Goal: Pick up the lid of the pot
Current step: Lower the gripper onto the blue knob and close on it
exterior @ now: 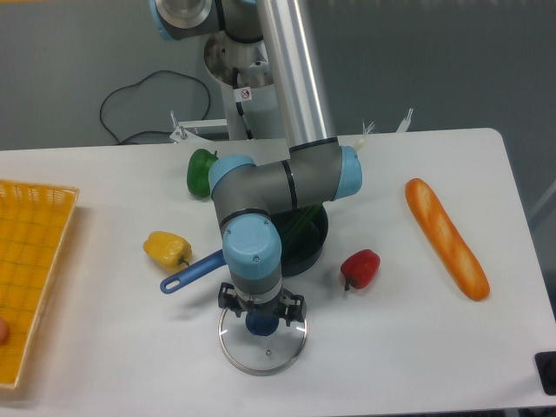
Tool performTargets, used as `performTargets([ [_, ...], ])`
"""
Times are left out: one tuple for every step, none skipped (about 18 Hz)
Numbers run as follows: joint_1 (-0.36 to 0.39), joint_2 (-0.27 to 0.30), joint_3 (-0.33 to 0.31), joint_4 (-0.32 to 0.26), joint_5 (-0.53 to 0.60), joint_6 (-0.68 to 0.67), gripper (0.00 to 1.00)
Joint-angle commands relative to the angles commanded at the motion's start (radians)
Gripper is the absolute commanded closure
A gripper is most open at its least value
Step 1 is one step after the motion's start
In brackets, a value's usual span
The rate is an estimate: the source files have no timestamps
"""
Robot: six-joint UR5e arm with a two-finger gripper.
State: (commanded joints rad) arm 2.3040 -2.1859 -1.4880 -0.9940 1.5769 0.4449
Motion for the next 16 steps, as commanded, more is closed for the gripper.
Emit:
performTargets([
  [0.0, -0.002, 0.0, 0.0, 0.0, 0.0, 0.0],
  [0.0, -0.003, -0.002, 0.0, 0.0, 0.0, 0.0],
  [-0.002, -0.005, 0.0, 0.0, -0.002, 0.0, 0.0],
  [-0.002, -0.008, 0.0, 0.0, -0.002, 0.0, 0.0],
  [-0.002, -0.009, 0.0, 0.002, -0.002, 0.0, 0.0],
  [-0.002, -0.011, 0.0, 0.002, -0.002, 0.0, 0.0],
  [-0.002, -0.011, 0.0, 0.002, -0.003, 0.0, 0.0],
  [-0.002, -0.011, 0.0, 0.002, -0.002, 0.0, 0.0],
  [-0.002, -0.011, 0.0, 0.0, -0.002, 0.0, 0.0],
  [-0.002, -0.011, 0.0, 0.002, -0.002, 0.0, 0.02],
  [-0.002, -0.011, 0.0, 0.002, -0.002, 0.0, 0.04],
  [-0.002, -0.011, 0.0, 0.002, -0.003, 0.0, 0.08],
  [-0.002, -0.011, 0.0, 0.002, -0.003, 0.002, 0.09],
  [-0.002, -0.011, 0.0, 0.003, -0.003, 0.002, 0.09],
  [-0.005, -0.011, 0.0, 0.002, -0.003, 0.002, 0.09],
  [-0.006, -0.012, 0.003, 0.003, -0.003, 0.003, 0.09],
])
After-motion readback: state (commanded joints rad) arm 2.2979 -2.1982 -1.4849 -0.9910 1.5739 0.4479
